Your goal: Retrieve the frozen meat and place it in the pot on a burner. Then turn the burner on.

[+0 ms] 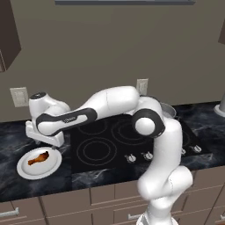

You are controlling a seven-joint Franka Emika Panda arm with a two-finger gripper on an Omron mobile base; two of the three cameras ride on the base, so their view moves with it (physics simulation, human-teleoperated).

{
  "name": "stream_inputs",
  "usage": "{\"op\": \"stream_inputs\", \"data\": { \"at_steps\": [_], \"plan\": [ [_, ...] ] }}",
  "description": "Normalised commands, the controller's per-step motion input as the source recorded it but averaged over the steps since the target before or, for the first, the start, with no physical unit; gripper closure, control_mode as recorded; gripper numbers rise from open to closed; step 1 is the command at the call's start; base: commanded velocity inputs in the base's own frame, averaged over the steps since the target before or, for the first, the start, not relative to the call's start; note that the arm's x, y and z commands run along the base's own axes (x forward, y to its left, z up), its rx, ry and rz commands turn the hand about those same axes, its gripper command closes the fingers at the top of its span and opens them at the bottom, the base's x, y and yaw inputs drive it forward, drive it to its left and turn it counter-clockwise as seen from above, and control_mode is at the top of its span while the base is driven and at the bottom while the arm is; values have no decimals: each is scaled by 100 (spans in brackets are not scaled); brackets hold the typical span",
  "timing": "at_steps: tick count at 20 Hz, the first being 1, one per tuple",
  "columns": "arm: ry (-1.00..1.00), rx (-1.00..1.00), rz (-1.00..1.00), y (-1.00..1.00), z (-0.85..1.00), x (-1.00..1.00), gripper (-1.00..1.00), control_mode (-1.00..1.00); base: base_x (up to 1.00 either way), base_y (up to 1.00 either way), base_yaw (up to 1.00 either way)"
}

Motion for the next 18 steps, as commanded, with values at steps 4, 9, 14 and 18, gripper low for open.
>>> {"op": "stream_inputs", "data": {
  "at_steps": [4,9,14,18],
  "plan": [
    [0,-4,0,15,-8,24,-100,-100,0,0,0],
    [0,-3,0,20,-23,26,-100,-100,0,0,0],
    [0,-3,0,20,-27,32,-100,-100,0,0,0],
    [1,-4,0,10,-20,30,-100,-100,0,0,0]
  ]
}}
